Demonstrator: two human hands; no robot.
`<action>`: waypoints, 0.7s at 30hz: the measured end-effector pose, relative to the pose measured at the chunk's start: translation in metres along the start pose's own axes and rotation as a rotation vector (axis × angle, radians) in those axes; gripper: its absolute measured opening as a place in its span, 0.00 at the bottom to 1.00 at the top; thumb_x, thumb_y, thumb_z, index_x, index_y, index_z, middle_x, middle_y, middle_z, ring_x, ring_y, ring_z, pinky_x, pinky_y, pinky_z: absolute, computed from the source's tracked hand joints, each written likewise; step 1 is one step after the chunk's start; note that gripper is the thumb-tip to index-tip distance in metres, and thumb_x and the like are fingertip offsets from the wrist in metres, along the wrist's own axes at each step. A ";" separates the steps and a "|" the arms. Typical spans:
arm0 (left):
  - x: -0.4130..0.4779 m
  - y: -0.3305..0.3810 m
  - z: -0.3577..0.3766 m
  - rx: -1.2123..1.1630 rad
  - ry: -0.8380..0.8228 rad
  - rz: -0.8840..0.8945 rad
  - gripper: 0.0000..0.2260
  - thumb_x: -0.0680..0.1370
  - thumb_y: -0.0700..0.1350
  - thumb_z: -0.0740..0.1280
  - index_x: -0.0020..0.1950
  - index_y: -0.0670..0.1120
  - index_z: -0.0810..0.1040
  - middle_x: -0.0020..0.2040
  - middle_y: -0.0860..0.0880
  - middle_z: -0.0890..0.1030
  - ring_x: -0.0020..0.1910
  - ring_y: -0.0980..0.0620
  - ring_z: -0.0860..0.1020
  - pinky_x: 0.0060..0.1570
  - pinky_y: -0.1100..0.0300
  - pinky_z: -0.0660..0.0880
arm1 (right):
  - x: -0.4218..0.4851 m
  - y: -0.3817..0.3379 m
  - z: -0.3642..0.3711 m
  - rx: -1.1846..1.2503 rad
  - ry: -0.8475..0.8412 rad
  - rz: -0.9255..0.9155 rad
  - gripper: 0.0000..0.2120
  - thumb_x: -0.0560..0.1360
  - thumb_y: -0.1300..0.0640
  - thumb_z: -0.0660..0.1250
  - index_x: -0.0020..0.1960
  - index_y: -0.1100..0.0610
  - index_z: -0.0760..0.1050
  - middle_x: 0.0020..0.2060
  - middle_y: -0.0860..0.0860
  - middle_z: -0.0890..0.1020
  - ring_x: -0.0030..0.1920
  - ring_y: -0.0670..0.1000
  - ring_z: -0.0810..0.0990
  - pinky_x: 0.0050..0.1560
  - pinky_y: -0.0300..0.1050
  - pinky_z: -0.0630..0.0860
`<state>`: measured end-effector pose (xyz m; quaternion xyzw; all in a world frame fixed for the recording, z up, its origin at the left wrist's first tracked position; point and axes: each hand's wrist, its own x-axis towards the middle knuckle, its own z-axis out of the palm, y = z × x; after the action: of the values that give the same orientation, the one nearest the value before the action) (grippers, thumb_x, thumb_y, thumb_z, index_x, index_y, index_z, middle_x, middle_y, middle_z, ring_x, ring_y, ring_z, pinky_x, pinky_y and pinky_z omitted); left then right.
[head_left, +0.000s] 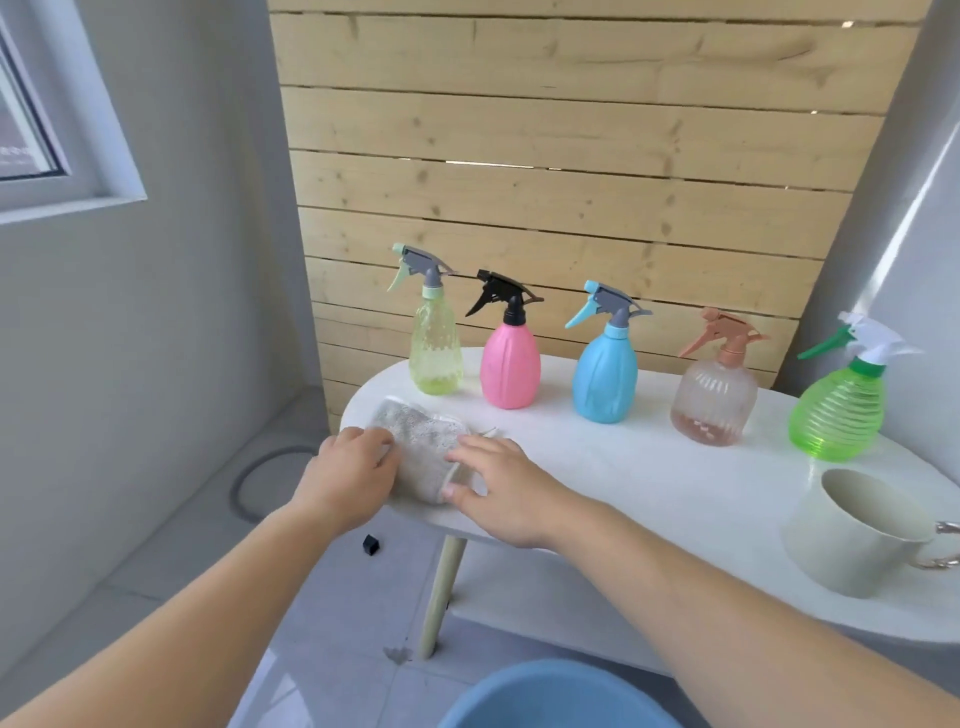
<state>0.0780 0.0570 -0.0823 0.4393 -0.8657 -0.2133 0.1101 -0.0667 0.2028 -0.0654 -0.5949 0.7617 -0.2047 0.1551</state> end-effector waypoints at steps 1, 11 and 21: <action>0.001 -0.008 0.001 0.018 0.012 0.041 0.16 0.84 0.52 0.57 0.70 0.53 0.75 0.71 0.50 0.73 0.70 0.43 0.67 0.65 0.49 0.67 | 0.011 -0.005 0.007 -0.022 -0.024 -0.007 0.24 0.81 0.46 0.60 0.75 0.51 0.65 0.78 0.49 0.59 0.78 0.50 0.52 0.76 0.45 0.51; 0.014 0.016 0.029 0.275 -0.137 0.289 0.28 0.82 0.67 0.48 0.82 0.61 0.56 0.84 0.53 0.53 0.83 0.49 0.49 0.80 0.49 0.46 | -0.038 0.019 -0.040 0.065 0.171 0.079 0.16 0.81 0.47 0.61 0.67 0.48 0.74 0.65 0.41 0.76 0.67 0.42 0.71 0.68 0.39 0.65; -0.014 0.116 0.058 0.491 -0.355 0.555 0.39 0.76 0.74 0.56 0.83 0.62 0.46 0.84 0.52 0.47 0.83 0.48 0.47 0.78 0.46 0.51 | -0.156 0.078 -0.142 0.170 0.659 0.292 0.06 0.80 0.53 0.64 0.50 0.46 0.79 0.44 0.36 0.82 0.47 0.33 0.78 0.47 0.30 0.70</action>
<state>-0.0185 0.1452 -0.0797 0.1587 -0.9821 -0.0350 -0.0955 -0.1625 0.3887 0.0177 -0.3673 0.8277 -0.4236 -0.0219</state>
